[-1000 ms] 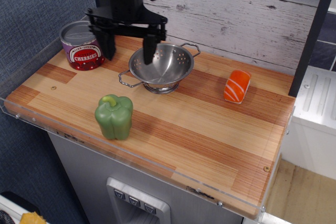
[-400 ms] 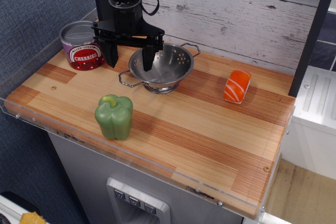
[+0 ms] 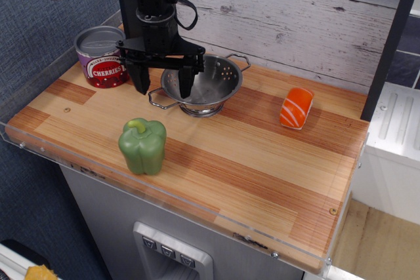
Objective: Bring the silver dish to the corner next to the green pepper.
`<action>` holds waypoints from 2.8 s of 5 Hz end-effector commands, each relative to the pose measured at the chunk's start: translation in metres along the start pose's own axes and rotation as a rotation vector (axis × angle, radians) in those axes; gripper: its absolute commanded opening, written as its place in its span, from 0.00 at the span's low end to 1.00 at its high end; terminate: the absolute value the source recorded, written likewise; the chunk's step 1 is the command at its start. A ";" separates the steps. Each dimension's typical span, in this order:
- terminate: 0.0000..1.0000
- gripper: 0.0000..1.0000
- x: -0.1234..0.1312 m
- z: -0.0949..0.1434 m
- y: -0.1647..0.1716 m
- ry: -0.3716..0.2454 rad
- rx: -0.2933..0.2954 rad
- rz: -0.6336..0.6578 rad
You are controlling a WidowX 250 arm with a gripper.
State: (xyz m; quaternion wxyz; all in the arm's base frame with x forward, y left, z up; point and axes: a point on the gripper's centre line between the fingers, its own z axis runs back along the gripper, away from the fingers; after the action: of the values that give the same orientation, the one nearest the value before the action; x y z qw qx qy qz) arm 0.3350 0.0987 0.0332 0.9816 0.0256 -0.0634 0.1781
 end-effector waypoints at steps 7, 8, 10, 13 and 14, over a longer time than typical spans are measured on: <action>0.00 0.00 -0.020 0.046 0.049 -0.120 -0.046 0.140; 0.00 0.00 -0.023 0.046 0.067 -0.115 -0.039 0.186; 0.00 0.00 -0.040 0.041 0.095 -0.099 -0.067 0.234; 0.00 0.00 -0.062 0.026 0.135 -0.047 -0.043 0.303; 0.00 0.00 -0.059 0.020 0.134 -0.047 -0.040 0.265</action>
State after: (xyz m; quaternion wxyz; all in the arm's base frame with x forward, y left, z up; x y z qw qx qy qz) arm 0.2299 0.1991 0.0412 0.9488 -0.0064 -0.0784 0.3059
